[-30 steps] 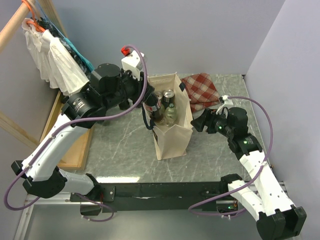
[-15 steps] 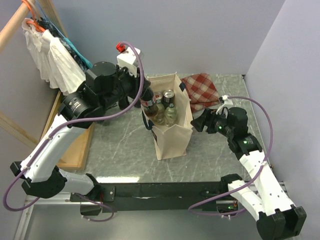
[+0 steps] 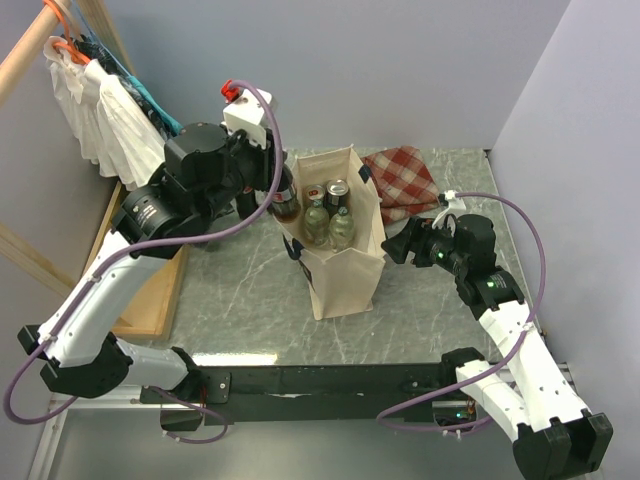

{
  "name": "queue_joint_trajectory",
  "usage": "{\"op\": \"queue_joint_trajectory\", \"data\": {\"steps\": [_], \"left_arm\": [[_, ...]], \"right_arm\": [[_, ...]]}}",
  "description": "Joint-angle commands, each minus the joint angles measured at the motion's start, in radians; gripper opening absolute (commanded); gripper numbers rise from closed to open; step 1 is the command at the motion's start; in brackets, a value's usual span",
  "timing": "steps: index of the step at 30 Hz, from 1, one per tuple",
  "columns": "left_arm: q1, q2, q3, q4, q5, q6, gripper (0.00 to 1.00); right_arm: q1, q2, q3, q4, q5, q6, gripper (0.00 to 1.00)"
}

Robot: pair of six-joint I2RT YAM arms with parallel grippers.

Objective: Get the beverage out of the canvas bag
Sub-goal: Place the drink at the center of the board.

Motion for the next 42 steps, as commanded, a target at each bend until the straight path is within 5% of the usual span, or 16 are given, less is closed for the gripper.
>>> {"op": "queue_joint_trajectory", "data": {"steps": [1,22,34,42], "left_arm": [[-0.002,-0.076,0.081,0.226,-0.093,0.056,0.01],[0.022,-0.130,-0.128,0.289,-0.210,0.093,0.01],[0.280,-0.093,-0.252,0.346,0.056,-0.041,0.01],[0.350,-0.052,-0.313,0.419,0.149,-0.082,0.01]], "right_arm": [[0.003,0.003,0.017,0.011,0.005,-0.004,0.82],[0.006,-0.003,0.015,0.010,0.006,-0.002,0.82],[0.006,0.000,0.014,0.007,0.012,-0.013,0.82],[0.006,0.020,0.015,0.008,0.015,-0.021,0.82]]}}
